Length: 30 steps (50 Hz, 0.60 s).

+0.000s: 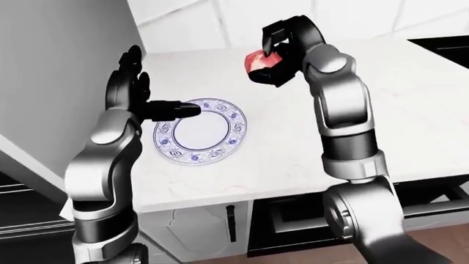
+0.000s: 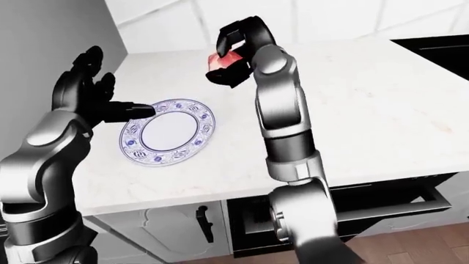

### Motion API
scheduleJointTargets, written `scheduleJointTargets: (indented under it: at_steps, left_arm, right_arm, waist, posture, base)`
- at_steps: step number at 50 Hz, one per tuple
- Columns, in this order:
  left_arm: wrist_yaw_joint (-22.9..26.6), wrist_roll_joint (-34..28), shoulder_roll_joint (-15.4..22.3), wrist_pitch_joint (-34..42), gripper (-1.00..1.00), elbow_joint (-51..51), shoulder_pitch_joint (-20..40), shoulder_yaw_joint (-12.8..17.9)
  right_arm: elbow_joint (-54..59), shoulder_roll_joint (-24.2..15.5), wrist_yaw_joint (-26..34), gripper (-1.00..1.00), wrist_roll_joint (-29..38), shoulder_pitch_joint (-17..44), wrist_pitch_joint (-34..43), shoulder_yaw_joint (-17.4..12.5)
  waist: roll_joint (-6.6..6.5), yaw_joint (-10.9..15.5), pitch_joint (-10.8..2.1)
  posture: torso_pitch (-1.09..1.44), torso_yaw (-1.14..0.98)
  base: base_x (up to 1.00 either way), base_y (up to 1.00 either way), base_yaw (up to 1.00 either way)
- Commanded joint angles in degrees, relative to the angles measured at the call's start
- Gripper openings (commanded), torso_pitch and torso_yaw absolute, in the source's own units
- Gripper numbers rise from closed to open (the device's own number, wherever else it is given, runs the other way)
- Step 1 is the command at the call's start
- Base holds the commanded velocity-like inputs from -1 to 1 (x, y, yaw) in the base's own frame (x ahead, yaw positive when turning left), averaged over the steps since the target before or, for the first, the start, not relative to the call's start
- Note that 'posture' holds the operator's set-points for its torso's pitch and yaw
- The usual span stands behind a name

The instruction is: Place the steak on the top rack of the oven.

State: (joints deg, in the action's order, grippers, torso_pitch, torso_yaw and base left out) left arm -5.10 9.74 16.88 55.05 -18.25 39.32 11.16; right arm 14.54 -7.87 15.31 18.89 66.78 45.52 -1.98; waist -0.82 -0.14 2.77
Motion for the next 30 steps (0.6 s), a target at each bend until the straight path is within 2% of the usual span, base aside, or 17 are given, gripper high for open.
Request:
scheduleJointTargets:
  at_steps: [1, 12, 16, 30]
  left_arm:
    - [-0.05, -0.63, 0.99, -1.63, 1.0, -0.64, 3.03, 0.31]
    - [0.45, -2.54, 1.22, -1.75, 1.0, 2.99, 6.89, -0.73]
    - [0.62, -3.25, 0.85, -2.37, 1.0, 4.37, 7.83, -1.1]
    - [0.79, -4.1, 0.02, -2.37, 1.0, 5.02, 9.06, -1.45]
  right_arm:
    - [-4.14, -1.65, -0.27, -0.95, -1.01, 2.8, 0.54, -0.97]
    - [-14.47, -8.43, 3.45, -0.95, -2.24, 0.16, 8.2, -2.6]
    - [-18.13, -10.61, 4.61, -0.95, -3.37, -0.34, 12.27, -4.35]
    - [-22.36, -16.34, 4.79, -0.99, -5.72, -1.43, 17.89, -6.14]
  waist:
    - [-0.12, -0.03, -1.93]
    - [0.44, 0.14, -1.65]
    - [0.61, 0.14, -1.58]
    - [0.94, 0.11, -1.39]
  posture:
    - [0.0, 0.0]
    - [0.0, 0.0]
    - [0.0, 0.0]
    - [0.0, 0.0]
  base:
    - [0.0, 0.0, 0.0]
    - [0.0, 0.0, 0.0]
    - [0.0, 0.0, 0.0]
    - [0.0, 0.0, 0.0]
